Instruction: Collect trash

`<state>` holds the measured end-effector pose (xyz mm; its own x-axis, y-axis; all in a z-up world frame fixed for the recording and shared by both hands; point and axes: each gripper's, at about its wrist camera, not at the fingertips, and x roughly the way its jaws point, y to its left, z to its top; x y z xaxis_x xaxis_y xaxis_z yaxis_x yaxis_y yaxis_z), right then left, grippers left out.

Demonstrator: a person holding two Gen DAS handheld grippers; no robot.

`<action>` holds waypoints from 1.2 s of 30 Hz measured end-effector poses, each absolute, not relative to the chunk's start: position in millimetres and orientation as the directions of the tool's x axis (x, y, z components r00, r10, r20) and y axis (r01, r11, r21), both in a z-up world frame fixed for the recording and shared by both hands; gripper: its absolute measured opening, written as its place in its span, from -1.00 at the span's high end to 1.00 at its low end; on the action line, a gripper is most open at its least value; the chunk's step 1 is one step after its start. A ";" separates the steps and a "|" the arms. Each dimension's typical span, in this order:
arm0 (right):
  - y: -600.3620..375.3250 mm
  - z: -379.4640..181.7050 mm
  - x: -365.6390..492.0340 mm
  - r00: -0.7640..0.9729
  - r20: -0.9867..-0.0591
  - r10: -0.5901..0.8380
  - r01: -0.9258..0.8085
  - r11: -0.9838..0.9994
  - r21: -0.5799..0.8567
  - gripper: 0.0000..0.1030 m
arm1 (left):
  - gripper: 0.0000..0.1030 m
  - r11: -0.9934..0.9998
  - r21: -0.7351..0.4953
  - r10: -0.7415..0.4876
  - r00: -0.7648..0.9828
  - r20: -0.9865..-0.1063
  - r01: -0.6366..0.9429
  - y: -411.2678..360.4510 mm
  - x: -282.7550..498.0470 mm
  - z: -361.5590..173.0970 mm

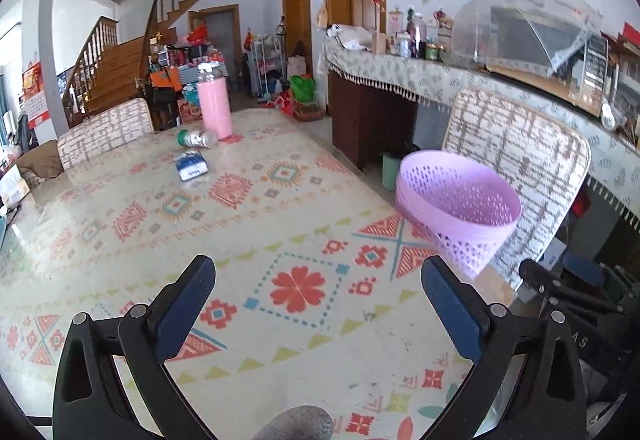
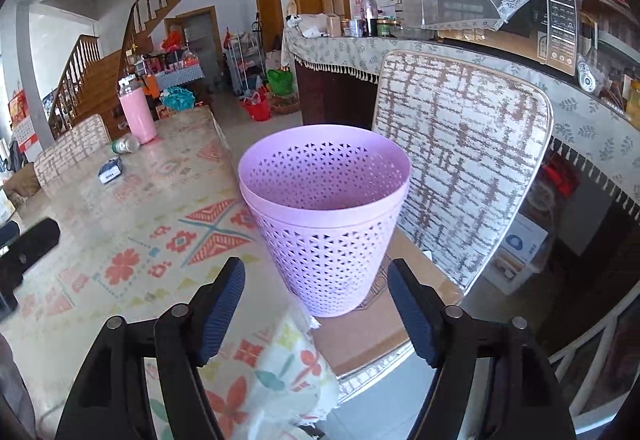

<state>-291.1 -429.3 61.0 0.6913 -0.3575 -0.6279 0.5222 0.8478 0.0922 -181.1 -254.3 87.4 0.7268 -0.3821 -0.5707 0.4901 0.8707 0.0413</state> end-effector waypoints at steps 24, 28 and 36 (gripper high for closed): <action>-432.2 49.6 -290.0 0.661 -0.646 -0.382 0.542 0.839 0.058 -0.54 | -0.99 0.845 0.066 -0.371 0.670 -0.642 0.531 -275.2 -181.5 64.1; -432.2 49.7 -290.2 0.661 -0.646 -0.382 0.541 0.839 0.058 -0.54 | -0.99 0.842 0.061 -0.374 0.661 -0.650 0.536 -275.7 -181.8 63.5; -429.7 51.1 -290.8 0.665 -0.640 -0.384 0.536 0.842 0.051 -0.54 | -0.99 0.836 0.032 -0.392 0.638 -0.663 0.547 -274.7 -181.2 63.6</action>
<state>-290.8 -429.7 51.1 0.6648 -0.3844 -0.6405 0.5364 0.8424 0.0512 -181.2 -274.7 63.6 0.6378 -0.3919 -0.6631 0.5471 0.8365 0.0318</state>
